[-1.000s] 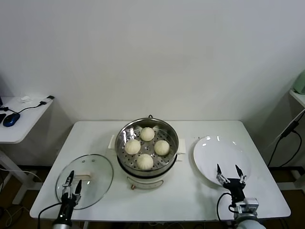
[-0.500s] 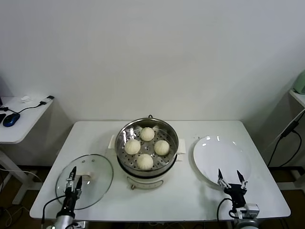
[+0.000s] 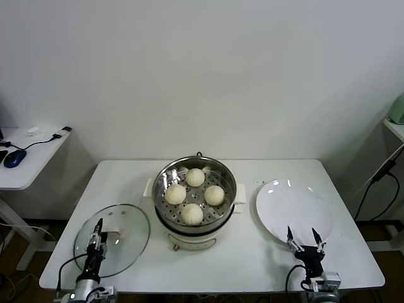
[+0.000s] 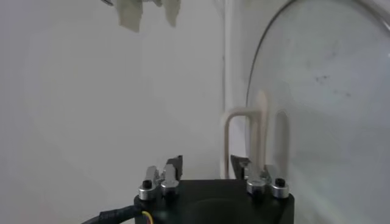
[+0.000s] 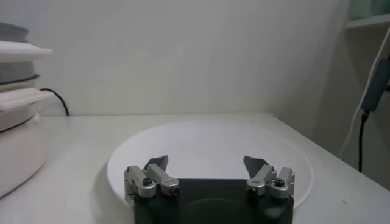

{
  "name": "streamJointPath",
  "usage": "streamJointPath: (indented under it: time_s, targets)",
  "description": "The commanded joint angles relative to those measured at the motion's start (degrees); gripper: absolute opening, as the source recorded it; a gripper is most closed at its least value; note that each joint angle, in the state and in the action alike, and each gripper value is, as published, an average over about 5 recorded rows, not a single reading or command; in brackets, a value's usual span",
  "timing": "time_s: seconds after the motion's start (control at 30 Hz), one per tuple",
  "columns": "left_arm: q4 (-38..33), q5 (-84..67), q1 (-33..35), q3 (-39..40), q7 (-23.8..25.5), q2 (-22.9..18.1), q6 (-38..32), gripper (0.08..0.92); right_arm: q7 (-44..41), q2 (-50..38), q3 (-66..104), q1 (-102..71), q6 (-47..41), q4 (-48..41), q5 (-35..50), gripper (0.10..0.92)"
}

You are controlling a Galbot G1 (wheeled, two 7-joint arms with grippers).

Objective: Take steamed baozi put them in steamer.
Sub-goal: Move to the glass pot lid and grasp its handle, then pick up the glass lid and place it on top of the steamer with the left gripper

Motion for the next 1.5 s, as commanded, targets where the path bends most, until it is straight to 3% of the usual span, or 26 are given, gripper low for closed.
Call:
streamJointPath:
  time_s: [0.03, 0.23, 0.5, 0.67, 0.8, 0.93, 1.03, 1.17, 1.27, 1.5]
  targets:
    - [3.74, -0.19, -1.41, 0.03, -0.45, -0.25, 0.08, 0.515, -0.12, 0.15, -0.29, 0.32, -0.08, -0.51, -0.06, 0.823]
    - [3.78, -0.66, -1.94, -0.67, -1.19, -0.37, -0.64, 0.342, -0.13, 0.29, -0.55, 0.65, -0.20, -0.51, -0.07, 0.823]
    - [-5.78, -3.28, 0.81, -2.77, 0.72, 1.75, -1.57, 0.144, -0.02, 0.27, -0.14, 0.40, -0.24, 0.08, -0.12, 0.823]
    - [-14.30, -8.49, 3.75, -4.71, 4.79, 6.22, -1.70, 0.137, 0.19, 0.10, 0.26, -0.02, -0.45, 0.69, -0.29, 0.823]
    - [-21.58, -14.90, 5.36, -7.05, 11.16, 11.31, -0.14, 0.137, 0.88, 0.07, 0.81, -0.17, -1.11, 1.14, -0.98, 0.823]
    - [-28.80, -21.99, 4.89, -8.67, 19.21, 16.14, 5.72, 0.137, 1.55, -0.16, 1.04, -0.35, -2.04, 1.81, -1.72, 0.823]
    - [-34.47, -25.13, 2.99, -7.99, 24.37, 17.48, 11.94, 0.137, 1.93, -0.31, 1.09, -0.49, -2.65, 2.44, -2.27, 0.823]
    - [-40.48, -22.91, -0.37, -3.37, 28.82, 15.84, 19.01, 0.137, 2.01, -0.45, 1.14, -0.83, -3.02, 3.24, -3.19, 0.823]
    - [-43.20, -18.02, -3.16, 4.36, 30.87, 14.02, 23.98, 0.137, 1.94, -0.56, 1.13, -1.24, -2.93, 3.64, -3.86, 0.823]
    - [-42.95, -2.86, -11.77, 24.63, 36.33, 8.30, 34.70, 0.137, 1.65, -0.43, 0.83, -1.87, -1.55, 3.87, -5.47, 0.823]
